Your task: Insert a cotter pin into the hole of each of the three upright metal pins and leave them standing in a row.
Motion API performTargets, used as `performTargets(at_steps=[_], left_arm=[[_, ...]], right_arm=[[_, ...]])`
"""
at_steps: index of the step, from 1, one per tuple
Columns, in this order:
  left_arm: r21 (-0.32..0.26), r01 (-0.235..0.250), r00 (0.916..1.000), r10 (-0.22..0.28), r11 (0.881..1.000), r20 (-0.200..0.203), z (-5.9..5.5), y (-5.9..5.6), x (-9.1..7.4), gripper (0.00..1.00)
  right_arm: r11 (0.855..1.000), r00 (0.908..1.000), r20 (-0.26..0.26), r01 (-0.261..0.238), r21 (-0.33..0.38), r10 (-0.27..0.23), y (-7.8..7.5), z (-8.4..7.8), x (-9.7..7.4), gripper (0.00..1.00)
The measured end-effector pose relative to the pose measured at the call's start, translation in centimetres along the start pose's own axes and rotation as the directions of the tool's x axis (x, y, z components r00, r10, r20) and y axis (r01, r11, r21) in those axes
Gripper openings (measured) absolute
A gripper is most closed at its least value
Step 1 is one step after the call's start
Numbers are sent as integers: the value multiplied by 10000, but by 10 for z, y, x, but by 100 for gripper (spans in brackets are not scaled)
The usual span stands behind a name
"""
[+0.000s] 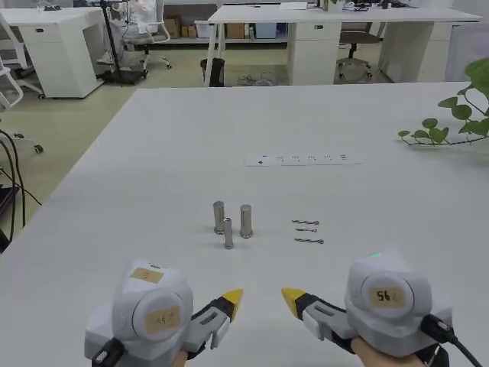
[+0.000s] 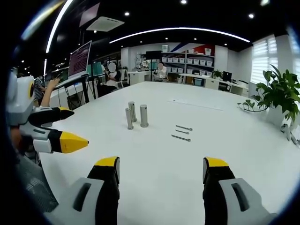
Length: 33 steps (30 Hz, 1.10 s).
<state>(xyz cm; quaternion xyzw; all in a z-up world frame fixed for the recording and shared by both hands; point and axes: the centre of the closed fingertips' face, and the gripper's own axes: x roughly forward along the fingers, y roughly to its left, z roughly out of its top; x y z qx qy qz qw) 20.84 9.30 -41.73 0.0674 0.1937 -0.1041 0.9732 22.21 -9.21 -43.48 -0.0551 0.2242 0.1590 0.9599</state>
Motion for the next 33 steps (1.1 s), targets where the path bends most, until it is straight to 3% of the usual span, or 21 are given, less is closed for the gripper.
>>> performTargets(at_steps=[14, 20, 25, 33], left_arm=[[-176, 84, 9999, -82, 9998, 71, 2, -3, 0, 77], [-101, 172, 9998, -172, 9998, -31, 0, -7, 0, 74], [-175, 140, 9998, -142, 9997, -135, -2, -5, 0, 73], [-449, 75, 9999, -79, 9990, -103, -1, -1, -1, 73]], right_arm=[[9999, 9994, 324, -116, 35, 115, 0, 8, 0, 74], [9997, 9994, 237, -250, 41, 249, 0, 4, 1, 74], [9990, 9982, 385, -458, -8, 458, 5, 7, 0, 72], [9974, 9972, 196, -723, 71, 721, 9, 4, -2, 71]])
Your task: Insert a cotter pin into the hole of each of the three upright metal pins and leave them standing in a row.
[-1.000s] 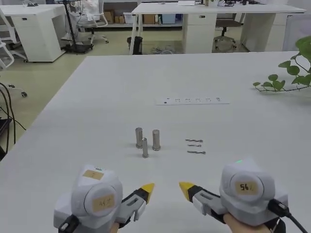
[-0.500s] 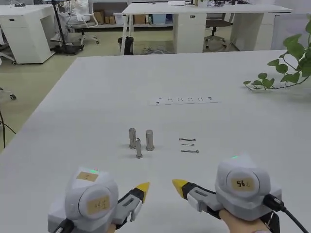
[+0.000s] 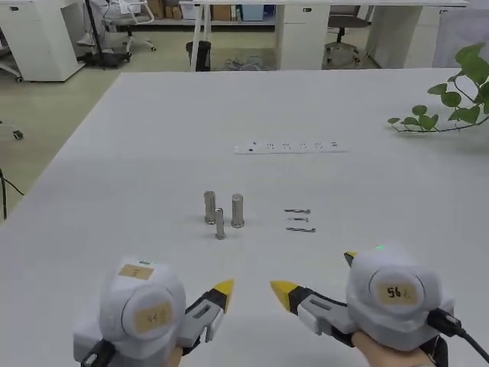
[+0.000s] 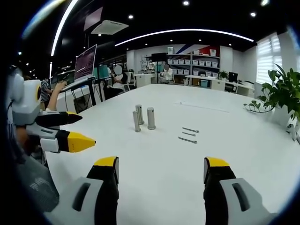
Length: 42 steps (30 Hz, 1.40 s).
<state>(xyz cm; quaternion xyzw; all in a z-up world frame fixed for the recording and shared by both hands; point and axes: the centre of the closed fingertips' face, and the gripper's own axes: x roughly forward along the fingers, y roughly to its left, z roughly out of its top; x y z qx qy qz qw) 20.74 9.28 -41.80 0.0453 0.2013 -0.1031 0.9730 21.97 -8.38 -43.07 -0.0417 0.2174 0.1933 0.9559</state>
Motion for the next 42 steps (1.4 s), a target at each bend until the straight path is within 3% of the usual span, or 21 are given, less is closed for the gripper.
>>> performTargets(at_steps=[8, 12, 14, 21, 25, 27, 33, 35, 36, 38, 39, 40, 42], left_arm=[[584, 105, 9999, -107, 9982, 29, 4, -2, -3, 67], [455, 352, 9991, -362, 9983, 209, 11, -5, -3, 63], [542, 565, 9982, -575, 9969, 168, 14, -7, -1, 56], [773, 935, 9954, -947, 9926, 130, 20, -4, 11, 51], [952, 1347, 9908, -1354, 9863, 10, 23, -3, 22, 45], [972, 1471, 9891, -1472, 9843, -59, 25, -2, 27, 40], [1236, 1783, 9839, -1785, 9762, -93, 31, 0, 49, 39], [1401, 1850, 9827, -1831, 9727, -269, 29, 2, 57, 38], [1538, 2007, 9787, -1913, 9675, -741, 24, 2, 62, 37], [1611, 2099, 9757, -1960, 9644, -979, 24, 3, 72, 35], [1549, 2095, 9769, -1998, 9655, -754, 28, 3, 77, 35], [1453, 2241, 9745, -2228, 9637, -249, 36, -1, 81, 35], [1294, 2345, 9721, -2324, 9635, -312, 35, -1, 89, 34]], right_arm=[[9973, 9988, -124, -465, 561, 472, 3, 5, -5, 69], [9919, 9926, -375, -1130, 584, 1153, 12, 8, -9, 66], [9922, 9927, -375, -1126, 536, 1147, 10, 12, -11, 62], [9894, 9895, -405, -1365, 497, 1386, 8, 28, -10, 61], [9831, 9815, -676, -1762, 487, 1793, 10, 28, -7, 61], [9763, 9709, -1076, -2090, 559, 2140, 13, 24, -5, 58], [9724, 9661, -1140, -2270, 531, 2317, 10, 27, 1, 55], [9732, 9660, -1199, -2250, 467, 2291, 8, 26, 3, 55], [9737, 9662, -1215, -2234, 458, 2274, 7, 26, 5, 55], [9742, 9660, -1275, -2206, 474, 2250, 5, 25, 8, 55], [9744, 9661, -1277, -2199, 470, 2242, 4, 25, 10, 54], [9743, 9656, -1305, -2206, 465, 2248, 3, 25, 11, 54], [9749, 9663, -1302, -2179, 459, 2221, 1, 26, 13, 54]])
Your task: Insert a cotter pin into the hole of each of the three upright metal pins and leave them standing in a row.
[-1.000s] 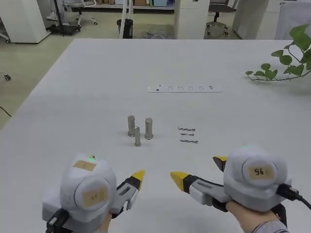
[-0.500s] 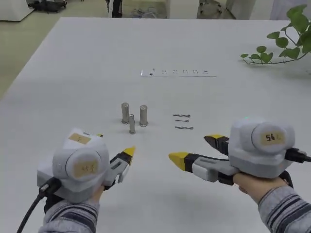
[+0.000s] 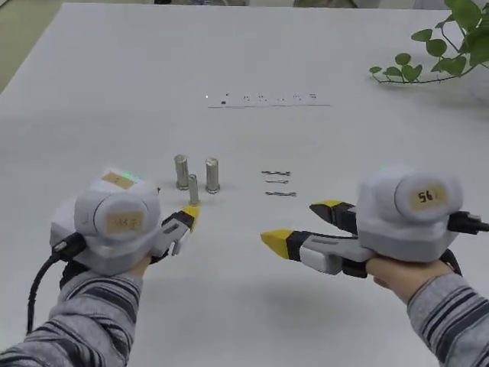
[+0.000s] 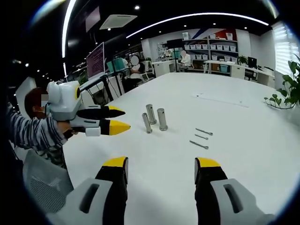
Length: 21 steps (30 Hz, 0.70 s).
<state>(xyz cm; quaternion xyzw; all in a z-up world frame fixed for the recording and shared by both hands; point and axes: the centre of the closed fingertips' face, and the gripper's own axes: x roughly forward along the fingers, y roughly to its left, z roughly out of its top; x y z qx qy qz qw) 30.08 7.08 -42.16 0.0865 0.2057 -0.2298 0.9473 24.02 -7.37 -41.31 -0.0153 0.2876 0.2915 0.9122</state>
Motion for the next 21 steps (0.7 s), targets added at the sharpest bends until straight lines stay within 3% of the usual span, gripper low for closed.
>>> performTargets(at_steps=[2, 6, 14, 21], left_arm=[[29, 109, 9994, -108, 9999, -332, -5, 1, 10, 31], [-106, 207, 9996, -209, 9997, -190, -5, 4, 24, 28], [-355, 727, 9967, -738, 9967, -323, -13, 2, 45, 20], [-89, 1093, 9933, -1096, 9940, -380, -12, -1, 55, 13]], right_arm=[[10000, 10000, 4, 6, 42, -6, -2, 1, 2, 53], [10000, 10000, -5, 76, 63, -76, -8, 1, 7, 53], [9996, 9997, -151, 203, 207, -200, -18, -5, 15, 51], [9991, 9990, -407, 225, 367, -210, -20, -14, 21, 50]])
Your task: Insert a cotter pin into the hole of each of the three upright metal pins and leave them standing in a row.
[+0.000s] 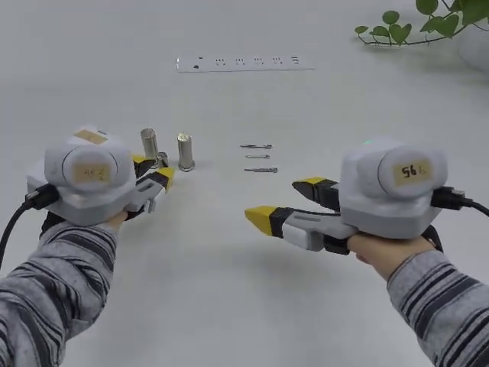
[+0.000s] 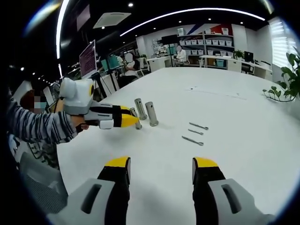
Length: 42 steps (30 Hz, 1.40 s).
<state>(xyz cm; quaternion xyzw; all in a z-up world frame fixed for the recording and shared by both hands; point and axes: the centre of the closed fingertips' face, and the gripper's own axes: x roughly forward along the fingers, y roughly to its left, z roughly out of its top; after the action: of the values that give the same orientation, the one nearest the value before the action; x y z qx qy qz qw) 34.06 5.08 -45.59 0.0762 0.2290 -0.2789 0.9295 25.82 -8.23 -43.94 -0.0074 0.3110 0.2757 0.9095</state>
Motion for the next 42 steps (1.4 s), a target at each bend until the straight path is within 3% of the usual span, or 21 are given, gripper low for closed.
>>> performTargets(at_steps=[8, 19, 24, 29, 36, 40, 42], left_arm=[[45, 275, 9996, -275, 9996, -70, 1, -2, 4, 5], [10, 727, 9973, -727, 9974, -117, 1, -5, 6, 5], [53, 1151, 9933, -1151, 9933, -25, 5, -17, 2, 5], [207, 1773, 9841, -1775, 9839, 69, 8, -36, -2, 5], [697, 2569, 9664, -2564, 9639, -162, 2, -64, -7, 5], [1323, 2872, 9578, -2854, 9487, -327, -2, -75, -8, 5], [805, 3087, 9512, -3076, 9477, -263, -4, -78, -8, 5]], right_arm=[[9999, 9999, -125, 76, 104, -75, -4, -4, 2, 49], [9997, 9996, -193, 192, 150, -190, -8, -6, 1, 49], [9997, 9996, -173, 239, 61, -238, -10, -4, -2, 49], [9994, 9992, -202, 354, 42, -353, -15, -5, -6, 49], [9990, 9985, -325, 444, 76, -442, -18, -11, -9, 49], [9990, 9984, -360, 428, 86, -425, -18, -13, -11, 49], [9990, 9984, -385, 429, 81, -426, -18, -13, -11, 49]])
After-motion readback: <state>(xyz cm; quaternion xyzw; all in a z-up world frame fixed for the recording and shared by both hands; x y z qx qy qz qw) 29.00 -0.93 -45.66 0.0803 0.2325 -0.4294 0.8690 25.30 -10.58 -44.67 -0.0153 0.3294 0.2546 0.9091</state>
